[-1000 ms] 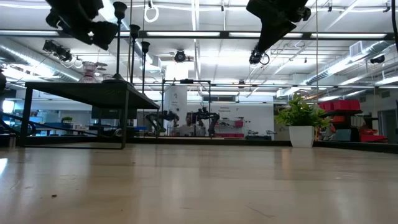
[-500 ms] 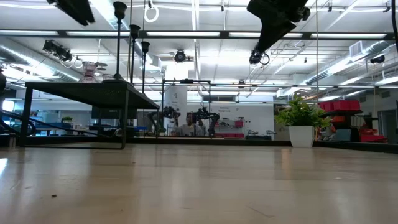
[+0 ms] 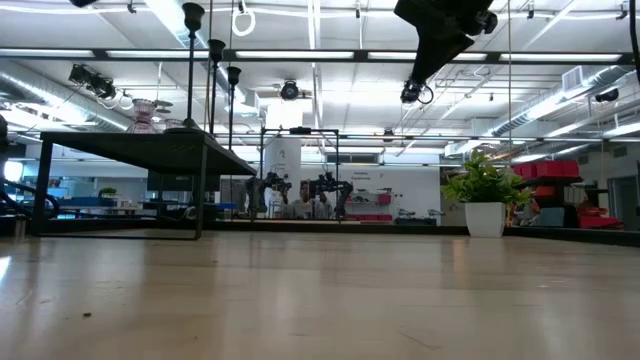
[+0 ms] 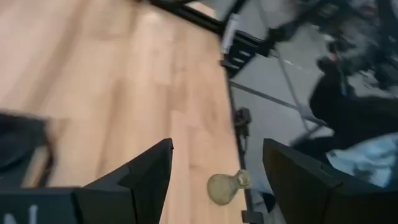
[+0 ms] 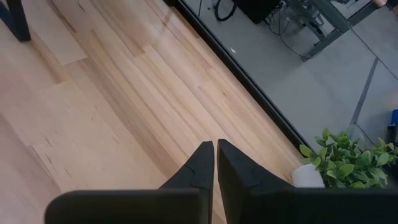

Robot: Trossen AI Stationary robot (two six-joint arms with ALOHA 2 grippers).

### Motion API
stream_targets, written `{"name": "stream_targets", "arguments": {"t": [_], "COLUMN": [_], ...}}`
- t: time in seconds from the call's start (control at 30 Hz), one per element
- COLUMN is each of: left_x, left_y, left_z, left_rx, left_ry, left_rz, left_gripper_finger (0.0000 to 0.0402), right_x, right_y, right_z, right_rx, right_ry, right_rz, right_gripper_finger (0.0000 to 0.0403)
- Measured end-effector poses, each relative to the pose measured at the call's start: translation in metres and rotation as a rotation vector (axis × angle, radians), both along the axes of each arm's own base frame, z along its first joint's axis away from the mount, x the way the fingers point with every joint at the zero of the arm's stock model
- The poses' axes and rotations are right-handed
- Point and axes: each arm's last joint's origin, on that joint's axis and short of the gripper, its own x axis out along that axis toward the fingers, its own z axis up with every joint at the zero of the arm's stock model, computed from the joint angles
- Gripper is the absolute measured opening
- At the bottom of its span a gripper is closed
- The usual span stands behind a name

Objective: Pick & Place candle stick holders
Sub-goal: Align the green candle holder with the other pink candle holder on the shelf

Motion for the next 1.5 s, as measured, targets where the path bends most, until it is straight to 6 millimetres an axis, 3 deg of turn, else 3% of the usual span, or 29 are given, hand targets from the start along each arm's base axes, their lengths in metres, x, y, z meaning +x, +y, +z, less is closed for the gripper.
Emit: {"name": "stream_targets", "arguments": {"t": [0.2,0.33,0.57,0.93,1.5], "left_x": [0.038,0.051,0.051,0.04,0.033], "left_y": [-0.022,-0.045,-0.086,-0.138,-0.2], "left_z": [-0.056,-0.083,-0.098,-0.125,-0.167], "left_rx": [0.013,0.01,0.07,0.246,0.157], "left_ry": [-0.023,-0.062,-0.131,-0.079,-0.043], "left_rz": [-0.186,-0.311,-0.346,-0.2,-0.085], "left_gripper_finger": [0.0252,0.0252,0.0252,0.0252,0.0252], "right_x": [0.0,0.0,0.0,0.0,0.001], "right_y": [0.0,0.0,0.0,0.001,0.001], "right_z": [0.0,0.0,0.0,-0.001,-0.001], "right_rx": [0.004,0.003,0.02,0.043,0.032], "right_ry": [-0.001,-0.001,0.003,0.007,0.028], "right_rz": [0.001,0.001,0.004,0.008,0.029], "right_gripper_finger": [0.0022,0.0022,0.0022,0.0022,0.0022]}}
